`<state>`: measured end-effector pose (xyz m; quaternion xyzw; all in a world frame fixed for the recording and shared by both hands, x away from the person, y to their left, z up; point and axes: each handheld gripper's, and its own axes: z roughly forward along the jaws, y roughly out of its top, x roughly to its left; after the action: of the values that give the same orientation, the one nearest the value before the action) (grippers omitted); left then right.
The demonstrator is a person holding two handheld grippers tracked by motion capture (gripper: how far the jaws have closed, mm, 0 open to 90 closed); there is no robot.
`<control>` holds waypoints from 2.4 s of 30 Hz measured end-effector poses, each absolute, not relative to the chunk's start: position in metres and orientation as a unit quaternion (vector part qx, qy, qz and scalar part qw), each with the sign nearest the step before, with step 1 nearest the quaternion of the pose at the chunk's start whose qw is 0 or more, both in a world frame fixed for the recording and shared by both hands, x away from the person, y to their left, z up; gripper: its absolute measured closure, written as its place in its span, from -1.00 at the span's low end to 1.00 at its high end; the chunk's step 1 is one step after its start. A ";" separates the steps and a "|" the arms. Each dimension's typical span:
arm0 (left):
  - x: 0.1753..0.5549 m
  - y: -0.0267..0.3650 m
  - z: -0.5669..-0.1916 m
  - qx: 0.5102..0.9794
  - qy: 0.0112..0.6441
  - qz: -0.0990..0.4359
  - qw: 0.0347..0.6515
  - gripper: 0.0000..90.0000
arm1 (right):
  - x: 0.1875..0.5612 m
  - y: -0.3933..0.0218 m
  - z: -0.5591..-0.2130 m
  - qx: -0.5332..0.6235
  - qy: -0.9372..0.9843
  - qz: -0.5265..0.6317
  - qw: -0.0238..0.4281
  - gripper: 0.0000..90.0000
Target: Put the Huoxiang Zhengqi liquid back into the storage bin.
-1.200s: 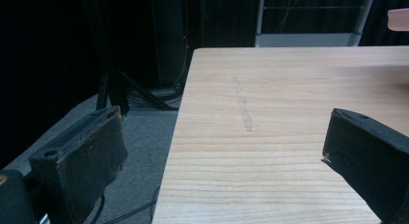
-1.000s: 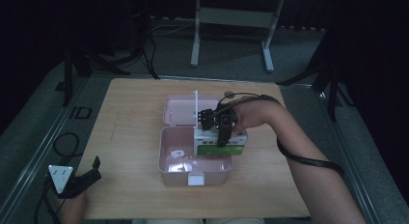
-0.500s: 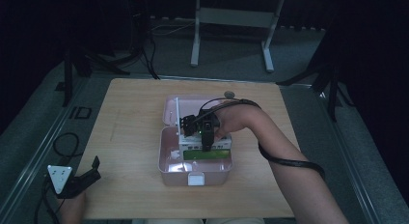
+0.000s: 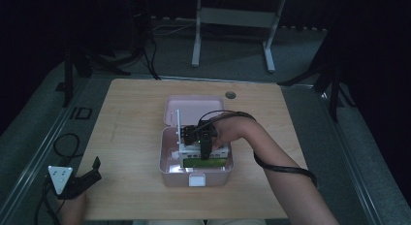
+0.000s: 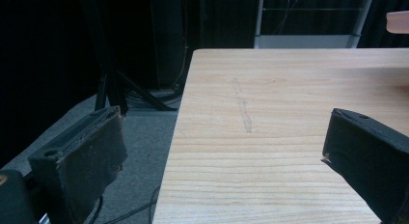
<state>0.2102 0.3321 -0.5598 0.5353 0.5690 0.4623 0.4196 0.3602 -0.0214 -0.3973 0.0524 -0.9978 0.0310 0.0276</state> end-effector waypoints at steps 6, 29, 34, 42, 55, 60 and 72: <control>0.210 0.332 -0.560 0.535 0.569 0.462 0.420 -0.96 | 0.362 -0.024 -0.416 0.048 -0.998 0.029 0.033 0.39; 0.211 0.332 -0.560 0.539 0.567 0.462 0.417 -0.96 | 0.359 -0.033 -0.465 0.048 -0.997 0.027 0.051 0.38; 0.211 0.332 -0.560 0.539 0.567 0.462 0.417 -0.96 | 0.359 -0.032 -0.465 0.046 -0.997 0.029 0.053 0.37; 0.211 0.332 -0.560 0.539 0.568 0.462 0.417 -0.96 | 0.361 -0.033 -0.458 0.039 -0.997 0.025 0.060 0.20; 0.211 0.332 -0.560 0.538 0.568 0.462 0.418 -0.96 | 0.367 -0.042 -0.411 0.024 -0.999 0.000 0.025 -0.04; 0.211 0.332 -0.560 0.540 0.568 0.460 0.417 -0.96 | 0.371 -0.050 -0.392 0.009 -1.000 -0.018 0.012 -0.23; 0.211 0.331 -0.560 0.541 0.568 0.459 0.417 -0.96 | 0.384 -0.086 -0.373 -0.017 -0.998 -0.059 0.005 -0.66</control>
<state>0.2113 0.3315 -0.5600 0.5415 0.5678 0.4590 0.4168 0.3837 -0.0860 -0.3727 -0.0175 -0.9981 -0.0591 0.0046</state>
